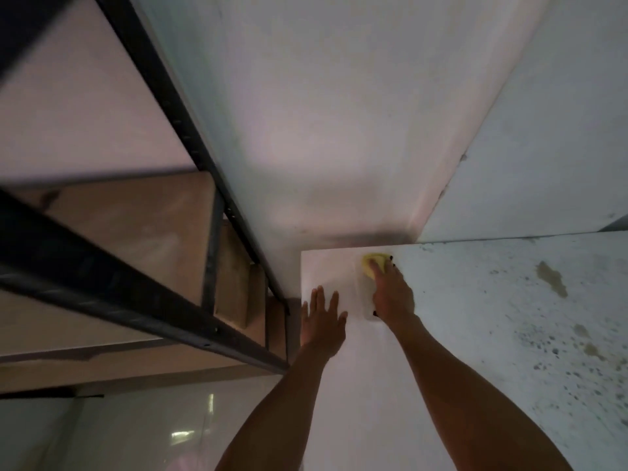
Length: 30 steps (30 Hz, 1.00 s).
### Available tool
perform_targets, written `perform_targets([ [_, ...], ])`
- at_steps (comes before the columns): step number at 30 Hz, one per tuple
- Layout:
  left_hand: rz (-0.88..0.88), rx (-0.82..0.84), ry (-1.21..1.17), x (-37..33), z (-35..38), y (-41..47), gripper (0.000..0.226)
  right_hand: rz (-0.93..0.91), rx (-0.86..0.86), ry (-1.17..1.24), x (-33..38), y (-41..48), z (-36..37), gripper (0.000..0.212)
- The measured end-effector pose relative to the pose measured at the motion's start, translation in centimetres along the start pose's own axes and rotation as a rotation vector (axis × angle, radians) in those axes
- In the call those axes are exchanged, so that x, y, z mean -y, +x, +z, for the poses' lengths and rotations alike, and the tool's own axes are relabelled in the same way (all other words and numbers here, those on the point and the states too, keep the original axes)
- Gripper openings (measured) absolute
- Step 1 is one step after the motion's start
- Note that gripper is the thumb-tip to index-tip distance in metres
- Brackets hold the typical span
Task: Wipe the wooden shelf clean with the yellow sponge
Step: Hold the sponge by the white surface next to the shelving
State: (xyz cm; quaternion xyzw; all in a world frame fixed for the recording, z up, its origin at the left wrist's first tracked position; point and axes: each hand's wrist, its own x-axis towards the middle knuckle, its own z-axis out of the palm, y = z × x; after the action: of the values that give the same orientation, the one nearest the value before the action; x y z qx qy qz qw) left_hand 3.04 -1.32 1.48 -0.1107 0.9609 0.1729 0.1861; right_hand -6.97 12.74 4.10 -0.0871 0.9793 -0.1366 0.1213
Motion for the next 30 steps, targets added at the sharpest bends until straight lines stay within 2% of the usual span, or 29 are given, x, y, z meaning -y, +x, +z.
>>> perform_targets([
  [3,-0.015,0.061,-0.074,0.9,-1.4,-5.4,0.095,0.045,-0.119,0.088,1.0,-3.1,-1.8,0.066],
  [4,-0.014,0.073,-0.081,1.4,-1.7,-7.2,0.096,0.042,-0.144,0.1,1.5,-4.5,-2.2,0.066],
  [7,0.005,0.076,-0.077,3.8,-2.8,-12.6,0.06,0.041,-0.21,0.155,4.0,-9.3,-2.3,0.06],
  [9,0.024,0.055,-0.127,6.1,-3.9,-15.6,0.056,0.005,-0.254,0.203,6.3,-12.7,-1.8,0.054],
  [14,0.19,-0.154,-0.3,13.0,-8.6,-22.4,0.056,-0.063,-0.337,0.265,14.3,-20.6,0.4,0.053],
  [16,0.295,-0.227,-0.284,16.4,-10.9,-24.4,0.07,-0.136,-0.376,0.302,18.4,-23.5,1.2,0.055],
  [17,0.343,-0.266,-0.256,18.2,-11.9,-25.2,0.07,-0.194,-0.393,0.32,20.4,-24.7,1.5,0.056],
  [19,0.442,-0.396,-0.172,21.6,-14.1,-26.3,0.054,-0.292,-0.437,0.335,24.3,-26.9,1.7,0.055],
  [21,0.488,-0.563,-0.127,24.8,-16.6,-26.7,0.051,-0.363,-0.465,0.344,28.0,-28.5,1.5,0.05],
  [23,0.419,-0.672,-0.097,27.5,-19.7,-26.2,0.048,-0.408,-0.504,0.312,31.3,-29.3,1.0,0.043],
  [25,0.315,-0.714,-0.051,29.5,-22.8,-24.9,0.047,-0.455,-0.553,0.268,34.4,-29.3,-0.1,0.045],
  [30,0.145,-0.567,0.004,33.4,-27.9,-20.3,0.049,-0.443,-0.663,0.136,40.4,-24.7,-4.5,0.046],
])
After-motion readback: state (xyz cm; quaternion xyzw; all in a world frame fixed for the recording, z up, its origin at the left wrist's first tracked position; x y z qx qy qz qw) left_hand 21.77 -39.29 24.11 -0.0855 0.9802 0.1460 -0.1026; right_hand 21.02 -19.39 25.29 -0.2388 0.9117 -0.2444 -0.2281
